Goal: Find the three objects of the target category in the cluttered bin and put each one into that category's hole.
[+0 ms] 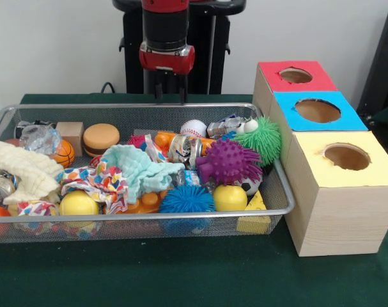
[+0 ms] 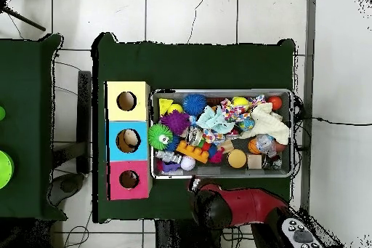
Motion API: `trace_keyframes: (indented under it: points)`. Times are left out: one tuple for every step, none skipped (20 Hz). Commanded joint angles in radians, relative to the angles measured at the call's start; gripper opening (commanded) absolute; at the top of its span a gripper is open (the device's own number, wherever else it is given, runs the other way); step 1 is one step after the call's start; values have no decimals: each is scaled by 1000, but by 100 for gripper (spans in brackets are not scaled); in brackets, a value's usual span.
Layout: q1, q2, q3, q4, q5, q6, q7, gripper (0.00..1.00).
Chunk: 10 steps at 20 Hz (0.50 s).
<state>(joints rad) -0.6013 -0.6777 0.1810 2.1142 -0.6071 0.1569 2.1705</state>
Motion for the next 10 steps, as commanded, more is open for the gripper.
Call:
trace_keyframes:
  points:
    - [-56,17,188,-136,-59,115,-180,100]
    - [-63,17,201,-141,-60,132,-189,100]
    - [-68,17,212,-148,-60,150,-197,100]
    - [-74,21,222,-157,-59,162,-207,100]
    - [-78,26,232,-167,-59,177,-216,100]
    - [-82,30,243,-177,-59,191,-224,100]
    - [-85,34,252,-186,-57,206,-230,100]
    - [-88,37,260,-197,-57,220,-236,100]
    - [-90,40,269,-206,-56,234,-242,100]
    - [-92,42,278,-216,-55,249,-247,100]
